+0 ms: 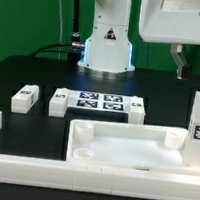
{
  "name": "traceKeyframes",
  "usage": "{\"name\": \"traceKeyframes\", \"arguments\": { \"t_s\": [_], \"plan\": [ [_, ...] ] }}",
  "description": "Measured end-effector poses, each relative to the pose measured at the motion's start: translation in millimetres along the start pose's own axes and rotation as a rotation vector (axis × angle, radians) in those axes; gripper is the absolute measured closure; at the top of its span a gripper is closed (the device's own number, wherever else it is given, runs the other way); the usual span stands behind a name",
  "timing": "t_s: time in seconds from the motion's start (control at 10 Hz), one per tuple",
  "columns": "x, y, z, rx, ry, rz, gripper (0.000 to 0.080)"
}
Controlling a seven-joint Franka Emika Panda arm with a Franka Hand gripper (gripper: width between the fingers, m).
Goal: Assemble desk
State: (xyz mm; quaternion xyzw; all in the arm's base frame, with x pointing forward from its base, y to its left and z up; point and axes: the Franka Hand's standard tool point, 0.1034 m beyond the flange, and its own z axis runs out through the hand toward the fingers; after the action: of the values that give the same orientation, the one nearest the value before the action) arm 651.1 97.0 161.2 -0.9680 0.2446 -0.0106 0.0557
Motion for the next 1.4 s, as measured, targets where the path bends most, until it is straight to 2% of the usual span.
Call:
{"name": "traceKeyframes", "arguments": {
  "t_s": [0.1,0.2,0.4,0.7,0.8,0.9,1.0,1.1,1.2,1.4],
  "plan": [
    [-12.8,0.1,-2.6,0.000,-0.008,-0.030,0.0151],
    [-32.5,6.7,0.9,-0.010,-0.034,-0.036,0.0151],
    [-51.2,10.4,15.0,-0.017,-0.019,-0.027,0.0151],
    [-51.0,11.4,15.3,-0.017,-0.021,-0.067,0.0151],
    [-57.8,16.3,24.7,-0.010,-0.002,-0.069,0.0151],
    [-74.7,28.5,38.3,-0.020,-0.001,-0.160,0.0151],
    [-93.2,48.1,51.9,-0.032,-0.006,-0.248,0.0151],
    [-104.5,78.1,68.2,-0.052,-0.016,-0.377,0.0151],
    [-104.1,90.9,73.3,-0.060,-0.024,-0.430,0.0151],
    [-102.7,89.3,72.6,-0.057,-0.026,-0.562,0.0151]
  ]
}}
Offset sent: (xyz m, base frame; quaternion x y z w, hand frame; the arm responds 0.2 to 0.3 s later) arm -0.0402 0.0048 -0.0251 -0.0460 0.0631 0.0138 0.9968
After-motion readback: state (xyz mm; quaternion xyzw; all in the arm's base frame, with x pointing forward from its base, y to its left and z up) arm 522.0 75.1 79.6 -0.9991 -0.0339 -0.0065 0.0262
